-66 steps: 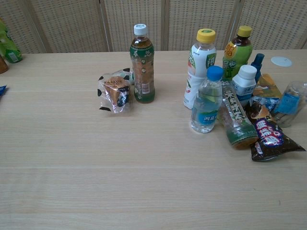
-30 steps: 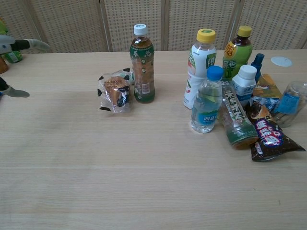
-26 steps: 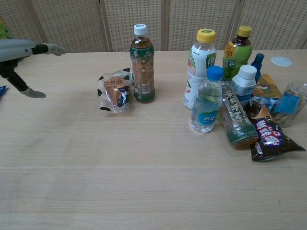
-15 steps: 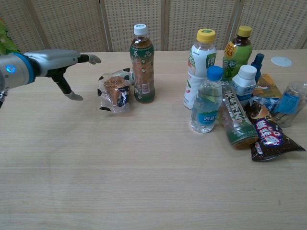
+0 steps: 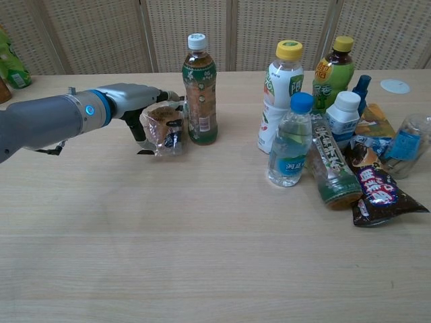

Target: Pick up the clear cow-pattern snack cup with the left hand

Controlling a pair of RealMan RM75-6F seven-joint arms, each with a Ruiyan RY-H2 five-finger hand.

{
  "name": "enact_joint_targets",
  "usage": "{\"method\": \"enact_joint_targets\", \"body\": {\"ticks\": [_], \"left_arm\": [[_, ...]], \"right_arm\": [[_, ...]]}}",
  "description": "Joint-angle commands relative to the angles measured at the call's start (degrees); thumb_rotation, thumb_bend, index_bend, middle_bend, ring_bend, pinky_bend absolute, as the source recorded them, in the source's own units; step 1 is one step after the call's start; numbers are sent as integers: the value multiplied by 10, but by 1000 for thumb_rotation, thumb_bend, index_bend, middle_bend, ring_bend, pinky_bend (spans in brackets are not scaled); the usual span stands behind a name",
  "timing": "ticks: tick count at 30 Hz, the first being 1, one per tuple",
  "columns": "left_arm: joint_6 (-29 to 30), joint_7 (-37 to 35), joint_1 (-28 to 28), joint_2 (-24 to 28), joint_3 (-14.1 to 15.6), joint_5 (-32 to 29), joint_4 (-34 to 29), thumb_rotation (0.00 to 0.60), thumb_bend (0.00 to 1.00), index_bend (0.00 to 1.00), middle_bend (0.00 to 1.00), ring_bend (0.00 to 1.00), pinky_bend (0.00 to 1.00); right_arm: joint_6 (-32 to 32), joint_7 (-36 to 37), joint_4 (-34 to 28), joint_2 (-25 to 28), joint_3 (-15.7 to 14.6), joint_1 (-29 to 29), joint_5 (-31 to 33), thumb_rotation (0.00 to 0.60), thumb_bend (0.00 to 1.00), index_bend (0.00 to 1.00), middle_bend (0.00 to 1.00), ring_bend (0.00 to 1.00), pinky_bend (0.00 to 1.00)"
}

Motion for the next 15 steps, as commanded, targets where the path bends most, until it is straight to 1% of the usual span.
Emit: {"method": "enact_joint_targets", "body": {"ticks": [1, 3, 5, 6, 7, 9, 11, 13, 15], "left_arm": [[-10, 5, -11, -25, 6, -7, 36, 600, 242, 50, 22, 0, 0], [-15, 1, -13, -35, 7, -9, 50, 600, 243, 101, 52, 24, 0], [-12, -7, -13, -46, 8, -4, 65, 600, 243, 168, 110, 94, 2], [-10, -11, -13, -50, 9, 1, 70, 600, 242, 215, 162, 152, 23], [-4, -18, -12, -54, 9, 8, 77, 600, 242, 263, 219, 215, 58], [7, -31, -9, -58, 8, 19, 84, 600, 242, 379, 373, 376, 201], [19, -49, -5, -60, 8, 33, 90, 600, 242, 481, 493, 512, 338], [31, -64, 1, -60, 8, 46, 94, 600, 242, 562, 575, 601, 430], [41, -78, 7, -57, 8, 55, 94, 600, 241, 607, 617, 641, 471]], "right_arm": [[6, 2, -3, 3, 0, -6, -1, 522, 149, 0, 0, 0, 0], [9, 3, -5, 5, 0, -8, -1, 525, 148, 0, 0, 0, 0], [11, 2, -7, 5, 0, -10, -2, 524, 148, 0, 0, 0, 0], [11, 2, -7, 5, 0, -11, -3, 522, 148, 0, 0, 0, 0], [12, 2, -8, 5, 0, -12, -4, 521, 148, 0, 0, 0, 0], [14, 3, -8, 5, 0, -13, -5, 524, 150, 0, 0, 0, 0], [14, 4, -8, 5, 1, -13, -7, 524, 149, 0, 0, 0, 0], [14, 4, -8, 4, 2, -12, -8, 522, 149, 0, 0, 0, 0], [13, 5, -8, 3, 3, -12, -10, 526, 149, 0, 0, 0, 0]]}}
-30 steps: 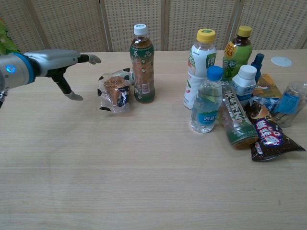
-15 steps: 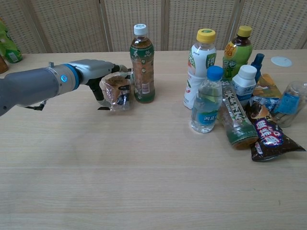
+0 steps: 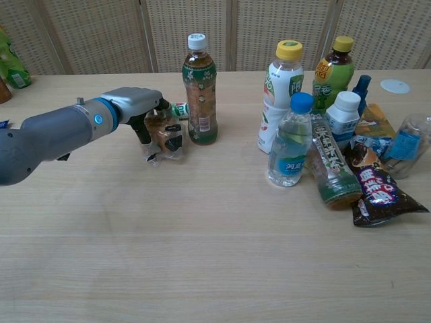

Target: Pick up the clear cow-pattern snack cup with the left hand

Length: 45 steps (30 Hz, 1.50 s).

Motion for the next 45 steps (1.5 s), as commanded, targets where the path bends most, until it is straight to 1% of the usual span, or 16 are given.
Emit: {"method": "enact_joint_targets", "body": {"ticks": [1, 3, 5, 9, 19, 22, 28, 31, 36, 39, 45], "left_arm": [[21, -27, 13, 4, 0, 20, 2, 600, 242, 616, 625, 647, 477], [35, -44, 21, 13, -2, 30, -8, 600, 242, 618, 627, 648, 479], [57, -66, 35, 31, -1, 45, -31, 600, 243, 618, 627, 649, 480], [112, -96, 70, 87, 7, 79, -100, 600, 242, 614, 625, 648, 479], [251, -141, 175, 282, 2, 125, -360, 600, 242, 604, 617, 643, 477], [278, -149, 199, 335, -1, 133, -426, 600, 243, 604, 615, 642, 477], [332, -155, 241, 423, -12, 150, -532, 600, 242, 602, 612, 640, 474], [354, -156, 260, 454, -13, 158, -568, 600, 242, 600, 609, 635, 470], [372, -167, 274, 480, -19, 169, -592, 600, 242, 601, 609, 632, 463], [370, -167, 272, 484, -23, 172, -594, 600, 243, 602, 609, 633, 463], [358, -163, 258, 474, -34, 169, -588, 600, 242, 601, 607, 630, 458]], "right_arm": [[-1, 1, 1, -1, 1, 1, -2, 526, 148, 0, 0, 0, 0], [-3, 1, 2, -2, 2, 3, -3, 523, 148, 0, 0, 0, 0], [-6, 2, 4, -3, 3, 5, -4, 519, 150, 0, 0, 0, 0], [-12, 6, 9, -6, 5, 9, -7, 527, 148, 0, 0, 0, 0], [-29, 12, 18, -20, 4, 21, -16, 523, 150, 0, 0, 0, 0], [-32, 17, 23, -25, 3, 23, -20, 523, 149, 0, 0, 0, 0], [-37, 27, 32, -30, 3, 27, -27, 524, 149, 0, 0, 0, 0], [-42, 31, 35, -34, 3, 31, -29, 522, 149, 0, 0, 0, 0], [-44, 29, 35, -38, 3, 35, -33, 524, 150, 0, 0, 0, 0], [-43, 27, 33, -39, 4, 35, -32, 524, 147, 0, 0, 0, 0], [-43, 23, 31, -37, 6, 35, -27, 522, 149, 0, 0, 0, 0]]}}
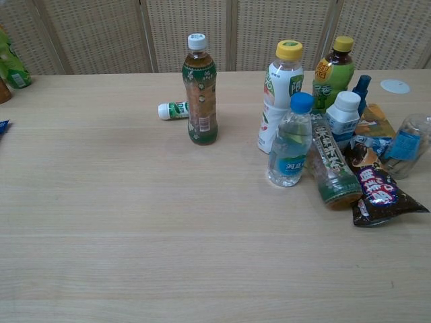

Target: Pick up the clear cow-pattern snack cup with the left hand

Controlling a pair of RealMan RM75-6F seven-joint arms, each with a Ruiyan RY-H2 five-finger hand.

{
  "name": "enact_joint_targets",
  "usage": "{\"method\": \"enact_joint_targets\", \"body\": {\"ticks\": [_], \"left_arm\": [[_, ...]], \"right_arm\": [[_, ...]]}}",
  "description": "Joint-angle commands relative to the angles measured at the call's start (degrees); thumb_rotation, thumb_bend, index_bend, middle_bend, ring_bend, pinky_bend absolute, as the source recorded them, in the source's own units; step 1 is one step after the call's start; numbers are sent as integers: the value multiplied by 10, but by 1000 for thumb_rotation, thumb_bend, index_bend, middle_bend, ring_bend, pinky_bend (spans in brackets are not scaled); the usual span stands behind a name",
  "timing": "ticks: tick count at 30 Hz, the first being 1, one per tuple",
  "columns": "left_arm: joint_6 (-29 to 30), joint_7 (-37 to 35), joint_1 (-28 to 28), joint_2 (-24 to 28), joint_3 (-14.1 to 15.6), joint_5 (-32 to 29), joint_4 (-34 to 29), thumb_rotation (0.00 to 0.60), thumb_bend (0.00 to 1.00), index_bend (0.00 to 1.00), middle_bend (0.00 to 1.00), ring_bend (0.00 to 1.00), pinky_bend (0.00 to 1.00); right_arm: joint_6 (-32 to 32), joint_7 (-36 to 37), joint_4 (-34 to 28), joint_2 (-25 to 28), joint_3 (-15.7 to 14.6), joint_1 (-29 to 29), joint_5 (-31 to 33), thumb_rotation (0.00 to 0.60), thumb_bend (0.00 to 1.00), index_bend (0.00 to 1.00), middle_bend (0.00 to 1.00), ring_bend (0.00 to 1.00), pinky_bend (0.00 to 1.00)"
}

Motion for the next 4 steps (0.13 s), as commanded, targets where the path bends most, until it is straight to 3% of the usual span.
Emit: {"method": "enact_joint_targets", "body": {"ticks": [1, 4], "left_arm": [[-9, 5, -9, -6, -7, -6, 5, 600, 241, 601, 607, 629, 457], [-15, 11, -18, -13, -13, -11, 7, 600, 242, 600, 607, 629, 457]], "right_arm": [[1, 0, -1, 1, 1, -1, 1, 524, 148, 0, 0, 0, 0], [2, 2, 0, 2, 0, -2, 3, 526, 149, 0, 0, 0, 0]]}}
